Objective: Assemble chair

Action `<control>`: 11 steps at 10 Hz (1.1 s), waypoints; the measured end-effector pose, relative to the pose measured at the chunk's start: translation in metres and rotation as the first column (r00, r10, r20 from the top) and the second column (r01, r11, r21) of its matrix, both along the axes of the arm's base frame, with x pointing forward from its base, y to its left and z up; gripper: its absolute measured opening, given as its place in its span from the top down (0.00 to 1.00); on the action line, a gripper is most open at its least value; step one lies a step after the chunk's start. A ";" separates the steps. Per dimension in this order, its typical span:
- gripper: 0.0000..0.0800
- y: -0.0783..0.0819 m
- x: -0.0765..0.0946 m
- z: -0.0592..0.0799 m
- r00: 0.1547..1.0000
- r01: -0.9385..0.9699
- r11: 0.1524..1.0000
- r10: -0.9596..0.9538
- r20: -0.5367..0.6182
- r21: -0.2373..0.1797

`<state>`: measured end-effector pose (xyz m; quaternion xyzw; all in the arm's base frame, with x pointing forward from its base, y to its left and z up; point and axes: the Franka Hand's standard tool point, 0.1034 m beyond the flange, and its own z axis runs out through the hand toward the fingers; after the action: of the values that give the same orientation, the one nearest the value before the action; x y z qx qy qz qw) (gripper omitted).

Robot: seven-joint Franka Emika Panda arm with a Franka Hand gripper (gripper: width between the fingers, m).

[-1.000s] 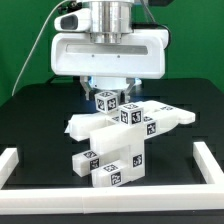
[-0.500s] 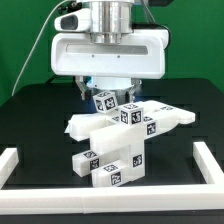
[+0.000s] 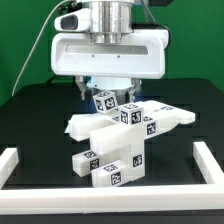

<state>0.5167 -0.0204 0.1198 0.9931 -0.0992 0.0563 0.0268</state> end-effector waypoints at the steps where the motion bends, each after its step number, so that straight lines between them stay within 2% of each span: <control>1: 0.19 0.000 -0.001 0.000 1.000 0.001 1.000 -0.001 -0.004 0.003; 3: 0.19 -0.005 0.000 0.009 0.999 0.044 0.996 -0.042 -0.033 0.073; 4: 0.19 -0.008 0.001 0.010 0.998 0.053 0.995 -0.050 -0.033 0.083; 8: 0.19 -0.011 0.006 0.004 0.999 0.050 0.997 -0.050 0.002 0.059; 10: 0.50 -0.011 0.006 0.004 0.999 0.050 0.997 -0.050 0.002 0.059; 11: 0.50 -0.011 0.007 0.004 0.999 0.049 0.997 -0.050 0.006 0.058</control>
Offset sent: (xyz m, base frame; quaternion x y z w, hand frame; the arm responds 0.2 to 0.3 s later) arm 0.0057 0.0052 0.0105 0.0913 -0.0482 0.0338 0.9941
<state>0.5239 -0.0318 0.1241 0.9905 -0.1255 0.0563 -0.0011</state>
